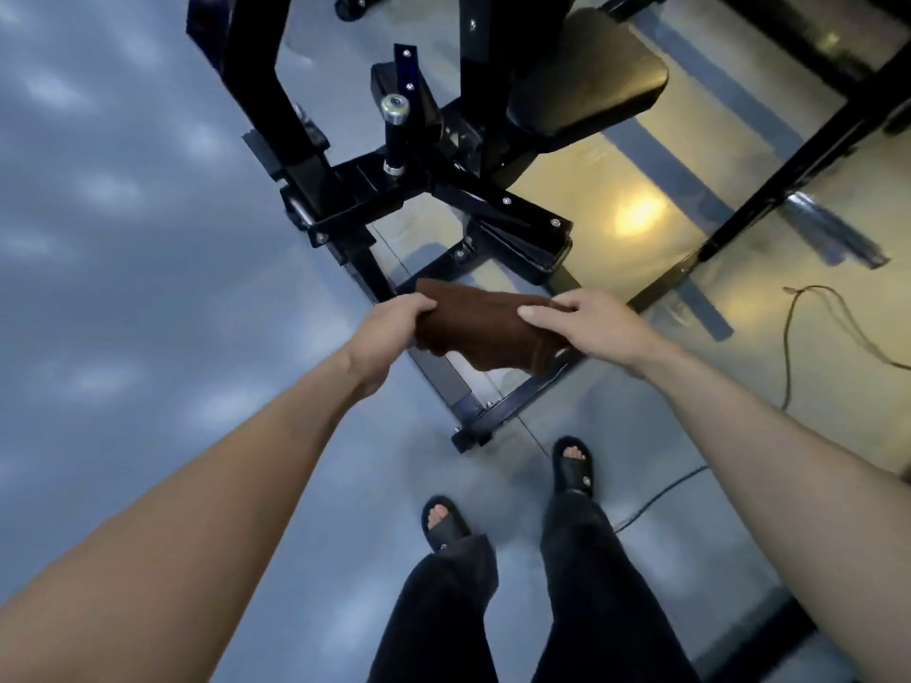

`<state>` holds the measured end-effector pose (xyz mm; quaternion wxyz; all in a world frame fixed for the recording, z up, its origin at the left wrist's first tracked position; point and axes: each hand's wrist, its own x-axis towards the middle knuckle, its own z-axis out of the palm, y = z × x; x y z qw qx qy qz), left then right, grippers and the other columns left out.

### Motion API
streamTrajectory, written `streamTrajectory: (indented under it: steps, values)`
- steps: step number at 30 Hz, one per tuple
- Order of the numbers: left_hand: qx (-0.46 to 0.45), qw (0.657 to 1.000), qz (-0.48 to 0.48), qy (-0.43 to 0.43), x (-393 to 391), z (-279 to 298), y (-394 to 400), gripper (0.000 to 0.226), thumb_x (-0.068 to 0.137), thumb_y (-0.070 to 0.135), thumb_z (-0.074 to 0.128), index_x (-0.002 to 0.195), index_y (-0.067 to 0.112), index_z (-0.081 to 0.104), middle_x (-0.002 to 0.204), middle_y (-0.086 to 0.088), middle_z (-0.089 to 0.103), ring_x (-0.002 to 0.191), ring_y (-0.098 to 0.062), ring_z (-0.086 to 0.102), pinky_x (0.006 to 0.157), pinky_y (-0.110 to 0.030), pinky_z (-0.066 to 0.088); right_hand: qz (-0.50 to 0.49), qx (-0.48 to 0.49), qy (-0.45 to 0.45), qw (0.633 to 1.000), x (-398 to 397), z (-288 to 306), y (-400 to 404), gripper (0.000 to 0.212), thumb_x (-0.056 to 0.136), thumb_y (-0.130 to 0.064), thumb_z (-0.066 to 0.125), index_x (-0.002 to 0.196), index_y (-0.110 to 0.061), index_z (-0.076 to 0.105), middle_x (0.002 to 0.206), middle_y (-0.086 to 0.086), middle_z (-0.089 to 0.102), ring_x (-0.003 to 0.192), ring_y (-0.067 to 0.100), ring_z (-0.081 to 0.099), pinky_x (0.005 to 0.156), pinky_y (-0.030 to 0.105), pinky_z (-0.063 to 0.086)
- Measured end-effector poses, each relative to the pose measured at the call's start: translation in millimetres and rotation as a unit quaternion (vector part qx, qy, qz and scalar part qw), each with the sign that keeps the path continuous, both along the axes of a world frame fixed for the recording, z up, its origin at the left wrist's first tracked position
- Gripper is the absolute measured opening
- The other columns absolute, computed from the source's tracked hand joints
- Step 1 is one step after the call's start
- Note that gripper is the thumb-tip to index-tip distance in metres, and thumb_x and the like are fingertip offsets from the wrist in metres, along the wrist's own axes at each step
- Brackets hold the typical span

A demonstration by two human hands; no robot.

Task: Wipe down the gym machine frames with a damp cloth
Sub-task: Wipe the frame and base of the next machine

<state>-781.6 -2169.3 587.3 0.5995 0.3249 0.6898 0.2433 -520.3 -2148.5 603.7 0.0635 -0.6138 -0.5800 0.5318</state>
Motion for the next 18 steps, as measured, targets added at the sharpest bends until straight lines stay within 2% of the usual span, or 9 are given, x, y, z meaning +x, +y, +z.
streamTrajectory:
  steps: [2,4,6,7,9,10,12,15,18]
  values:
    - [0.011,1.000,0.008,-0.003,1.2,-10.4,2.4,0.033,0.100,0.033,0.052,0.106,0.007,0.071,0.093,-0.010,0.072,0.084,-0.023,0.066,0.086,-0.037,0.050,-0.049,-0.024,0.055,0.997,-5.5,-1.9,-0.7,0.035,0.098,-0.049,0.066,0.076,-0.024,0.078,0.070,-0.016,0.073,0.068,-0.003,0.068,0.066,0.010,0.047]
    - [0.014,1.000,0.006,0.009,5.4,-24.6,5.8,0.030,0.105,0.035,0.051,0.102,0.013,0.071,0.099,-0.005,0.075,0.091,-0.021,0.070,0.084,-0.036,0.054,-0.131,-0.071,0.119,0.982,-11.0,-10.1,-2.1,0.036,0.101,-0.051,0.062,0.102,-0.021,0.081,0.097,-0.005,0.080,0.094,0.011,0.075,0.089,0.026,0.055]
    - [0.006,1.000,0.029,-0.007,11.5,-37.2,3.7,0.032,0.107,0.038,0.051,0.097,0.012,0.067,0.087,-0.006,0.073,0.077,-0.024,0.069,0.066,-0.033,0.054,-0.199,-0.144,0.190,0.951,-14.1,-24.3,-10.4,0.036,0.103,-0.046,0.059,0.121,-0.020,0.075,0.113,0.004,0.078,0.107,0.021,0.074,0.097,0.040,0.056]
    - [-0.001,0.999,0.049,-0.015,15.2,-40.7,1.3,0.032,0.107,0.037,0.051,0.093,0.012,0.064,0.077,-0.007,0.069,0.065,-0.024,0.065,0.055,-0.029,0.049,-0.218,-0.174,0.218,0.935,-14.4,-30.4,-15.7,0.034,0.103,-0.042,0.060,0.126,-0.019,0.072,0.117,0.007,0.077,0.107,0.026,0.074,0.093,0.043,0.059]
    - [-0.034,0.995,0.090,-0.041,24.7,-49.3,-6.0,0.028,0.107,0.030,0.053,0.087,0.013,0.060,0.063,-0.004,0.064,0.049,-0.021,0.058,0.042,-0.022,0.040,-0.265,-0.205,0.242,0.911,-13.2,-49.4,-27.8,0.040,0.101,-0.029,0.066,0.139,-0.020,0.058,0.118,0.011,0.074,0.091,0.026,0.077,0.068,0.037,0.062]
    - [-0.055,0.992,0.099,-0.051,28.6,-54.1,-10.6,0.026,0.107,0.025,0.053,0.086,0.012,0.060,0.060,-0.002,0.064,0.046,-0.018,0.058,0.041,-0.021,0.040,-0.297,-0.214,0.233,0.901,-12.2,-60.7,-33.7,0.053,0.098,-0.021,0.070,0.146,-0.022,0.049,0.121,0.012,0.071,0.082,0.023,0.077,0.057,0.031,0.059]
    - [-0.084,0.991,0.089,-0.054,33.4,-68.4,-20.2,0.020,0.103,0.015,0.052,0.088,0.008,0.062,0.065,-0.003,0.063,0.048,-0.016,0.059,0.045,-0.023,0.041,-0.329,-0.208,0.180,0.903,-7.6,-85.1,-45.8,0.071,0.095,-0.008,0.072,0.154,-0.025,0.036,0.121,0.013,0.065,0.072,0.019,0.076,0.050,0.026,0.056]
    - [-0.088,0.996,0.007,-0.013,46.0,-105.6,-35.1,0.019,0.100,0.001,0.046,0.104,-0.002,0.064,0.083,-0.011,0.062,0.066,-0.022,0.062,0.055,-0.029,0.046,-0.300,-0.178,0.105,0.931,-0.2,-127.1,-59.7,0.058,0.097,-0.003,0.067,0.142,-0.035,0.048,0.107,0.010,0.059,0.069,0.019,0.071,0.060,0.029,0.059]
    - [-0.062,0.992,-0.075,0.074,58.9,-140.4,-48.0,0.028,0.101,0.001,0.045,0.126,0.012,0.046,0.099,-0.005,0.059,0.089,-0.022,0.060,0.070,-0.029,0.052,-0.224,-0.086,0.045,0.970,5.0,-180.1,-70.8,0.030,0.096,-0.013,0.063,0.112,-0.037,0.072,0.136,0.004,0.051,0.100,0.010,0.067,0.085,0.024,0.054]
